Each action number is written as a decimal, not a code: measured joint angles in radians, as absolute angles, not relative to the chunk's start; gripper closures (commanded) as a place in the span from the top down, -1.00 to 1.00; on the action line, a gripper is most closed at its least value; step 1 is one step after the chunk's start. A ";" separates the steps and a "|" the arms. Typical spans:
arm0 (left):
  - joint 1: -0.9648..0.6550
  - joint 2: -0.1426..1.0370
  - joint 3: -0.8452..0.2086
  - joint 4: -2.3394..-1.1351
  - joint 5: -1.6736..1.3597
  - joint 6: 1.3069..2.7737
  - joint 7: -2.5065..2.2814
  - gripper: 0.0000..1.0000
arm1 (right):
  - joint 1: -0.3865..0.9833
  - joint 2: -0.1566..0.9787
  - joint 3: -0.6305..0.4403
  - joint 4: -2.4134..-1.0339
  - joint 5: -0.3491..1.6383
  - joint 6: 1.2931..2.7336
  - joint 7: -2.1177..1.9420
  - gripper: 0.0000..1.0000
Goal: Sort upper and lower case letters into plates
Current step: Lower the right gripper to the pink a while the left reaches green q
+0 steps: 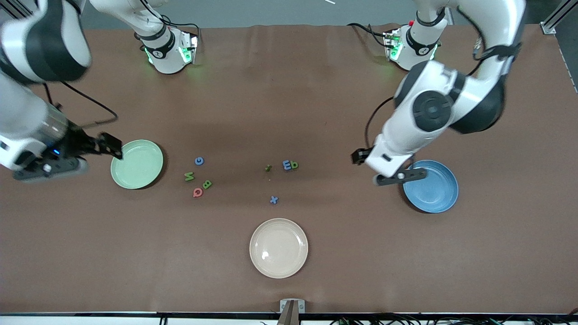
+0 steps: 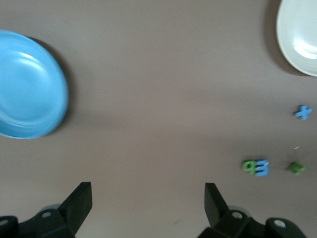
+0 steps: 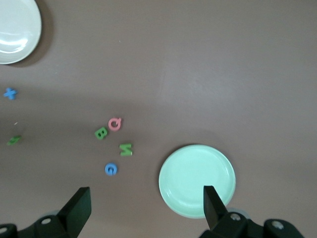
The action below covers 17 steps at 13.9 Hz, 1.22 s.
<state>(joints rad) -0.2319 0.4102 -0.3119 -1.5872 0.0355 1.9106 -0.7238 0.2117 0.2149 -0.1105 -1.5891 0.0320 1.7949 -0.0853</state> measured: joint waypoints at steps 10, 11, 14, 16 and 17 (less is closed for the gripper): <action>-0.415 0.663 -0.306 -1.570 0.036 2.128 -1.317 0.82 | 0.365 0.472 -0.106 -1.779 0.056 2.257 0.156 1.00; -0.422 0.680 -0.306 -1.569 0.036 2.146 -1.370 0.81 | 0.373 0.497 -0.106 -1.782 0.056 2.285 0.179 1.00; -0.438 0.720 -0.306 -1.568 0.036 2.196 -1.490 0.72 | 0.378 0.564 -0.106 -1.785 0.056 2.347 0.249 1.00; -0.457 0.746 -0.306 -1.563 0.036 2.261 -1.607 0.67 | 0.378 0.598 -0.106 -1.788 0.056 2.365 0.283 0.99; -0.470 0.761 -0.306 -1.553 0.036 2.285 -1.681 0.67 | 0.378 0.607 -0.107 -1.788 0.056 2.369 0.296 0.98</action>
